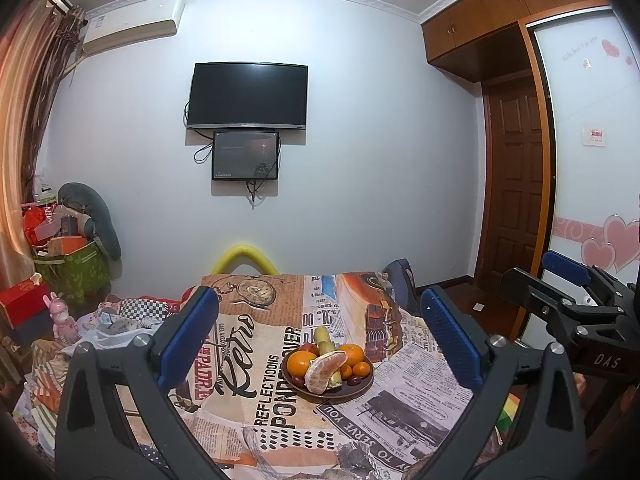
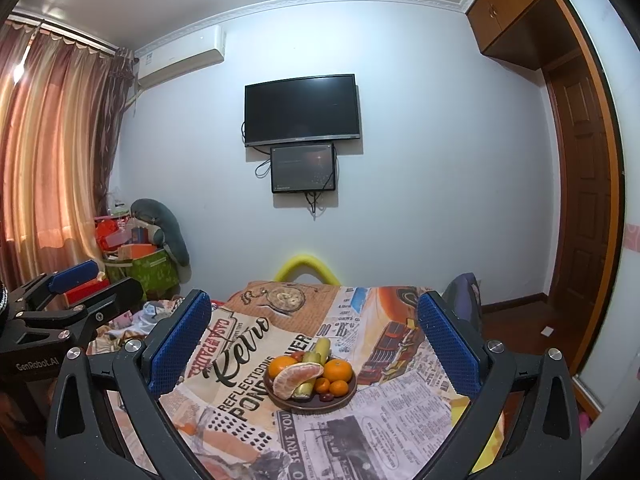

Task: Organize fruits

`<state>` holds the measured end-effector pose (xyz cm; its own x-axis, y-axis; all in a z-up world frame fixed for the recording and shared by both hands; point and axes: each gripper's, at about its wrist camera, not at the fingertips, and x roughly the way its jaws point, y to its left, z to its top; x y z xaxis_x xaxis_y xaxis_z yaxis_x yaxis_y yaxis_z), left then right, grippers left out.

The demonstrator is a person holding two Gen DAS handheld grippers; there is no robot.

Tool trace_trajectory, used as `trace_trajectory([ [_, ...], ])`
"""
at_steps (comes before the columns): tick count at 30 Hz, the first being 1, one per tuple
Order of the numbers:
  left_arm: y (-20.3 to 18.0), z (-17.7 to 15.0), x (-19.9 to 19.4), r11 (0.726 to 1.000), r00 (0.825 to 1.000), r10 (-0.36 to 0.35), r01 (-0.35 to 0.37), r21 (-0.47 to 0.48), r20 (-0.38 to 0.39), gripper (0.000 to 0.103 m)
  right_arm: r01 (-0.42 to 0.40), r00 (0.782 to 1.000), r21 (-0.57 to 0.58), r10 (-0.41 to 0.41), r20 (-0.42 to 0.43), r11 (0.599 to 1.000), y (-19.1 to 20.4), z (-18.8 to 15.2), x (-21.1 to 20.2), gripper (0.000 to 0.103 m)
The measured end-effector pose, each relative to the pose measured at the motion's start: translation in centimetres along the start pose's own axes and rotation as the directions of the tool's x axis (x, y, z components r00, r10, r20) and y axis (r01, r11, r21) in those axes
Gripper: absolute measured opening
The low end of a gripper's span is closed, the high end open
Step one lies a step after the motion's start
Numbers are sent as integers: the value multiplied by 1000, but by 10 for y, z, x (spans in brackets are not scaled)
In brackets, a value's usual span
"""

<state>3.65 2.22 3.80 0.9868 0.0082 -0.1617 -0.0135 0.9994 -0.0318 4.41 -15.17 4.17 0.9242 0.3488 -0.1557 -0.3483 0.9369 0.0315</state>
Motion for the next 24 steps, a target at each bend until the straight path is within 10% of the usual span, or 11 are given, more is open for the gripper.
trace_trajectory([
  [24, 1, 0, 1, 1000, 1000, -18, 18, 0, -5, 103, 3, 1000, -3, -3, 2, 1000, -1, 1, -2, 103],
])
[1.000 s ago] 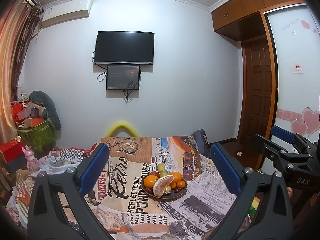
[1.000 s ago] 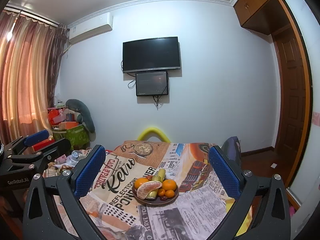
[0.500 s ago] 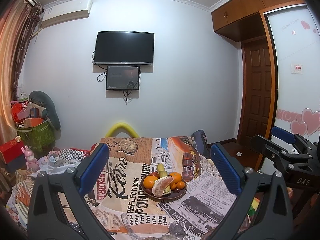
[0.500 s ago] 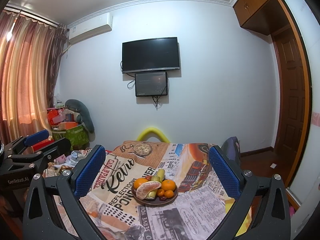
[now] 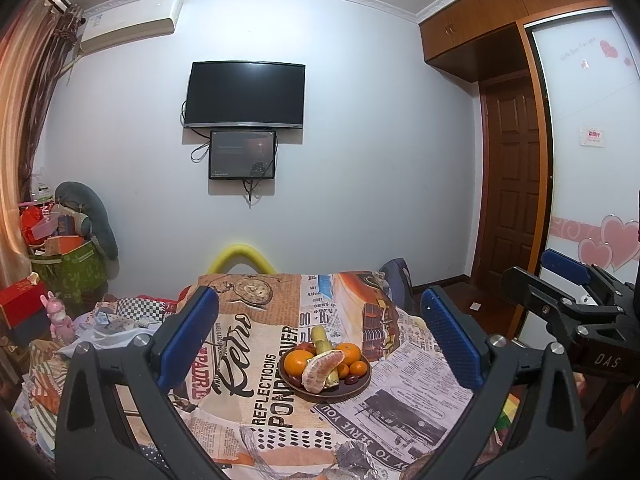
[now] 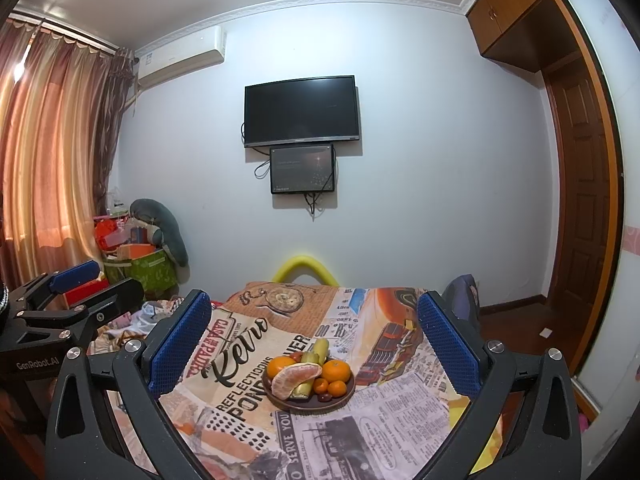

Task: Organize fruits

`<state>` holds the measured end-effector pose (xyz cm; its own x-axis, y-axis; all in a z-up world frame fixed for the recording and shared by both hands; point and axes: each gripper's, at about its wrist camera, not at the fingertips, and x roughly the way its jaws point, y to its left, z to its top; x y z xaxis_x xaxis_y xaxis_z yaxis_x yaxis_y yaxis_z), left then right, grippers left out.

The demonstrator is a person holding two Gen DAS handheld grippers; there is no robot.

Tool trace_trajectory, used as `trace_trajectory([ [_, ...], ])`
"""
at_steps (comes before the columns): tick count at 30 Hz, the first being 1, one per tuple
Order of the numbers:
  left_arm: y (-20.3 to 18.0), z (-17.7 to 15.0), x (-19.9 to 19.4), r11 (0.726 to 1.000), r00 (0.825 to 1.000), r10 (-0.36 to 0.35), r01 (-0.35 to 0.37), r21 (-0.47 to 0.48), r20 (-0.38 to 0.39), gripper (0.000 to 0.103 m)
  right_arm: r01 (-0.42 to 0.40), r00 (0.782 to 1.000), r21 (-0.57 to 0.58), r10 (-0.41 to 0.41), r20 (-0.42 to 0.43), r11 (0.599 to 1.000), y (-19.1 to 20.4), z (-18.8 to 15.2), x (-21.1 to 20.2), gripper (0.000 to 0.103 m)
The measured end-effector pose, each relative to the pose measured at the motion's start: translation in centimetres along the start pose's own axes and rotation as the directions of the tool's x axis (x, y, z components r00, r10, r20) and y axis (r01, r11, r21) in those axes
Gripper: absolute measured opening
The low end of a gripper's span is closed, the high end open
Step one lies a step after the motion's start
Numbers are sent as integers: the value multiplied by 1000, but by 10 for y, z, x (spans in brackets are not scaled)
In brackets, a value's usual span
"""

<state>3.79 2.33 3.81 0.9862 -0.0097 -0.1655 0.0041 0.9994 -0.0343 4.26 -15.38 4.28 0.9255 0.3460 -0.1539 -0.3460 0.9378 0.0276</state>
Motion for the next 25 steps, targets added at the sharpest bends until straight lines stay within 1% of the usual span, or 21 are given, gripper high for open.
trace_trajectory([
  [25, 5, -1, 4, 1000, 999, -29, 29, 0, -23, 103, 5, 1000, -3, -5, -6, 1000, 0, 3, 0, 103],
])
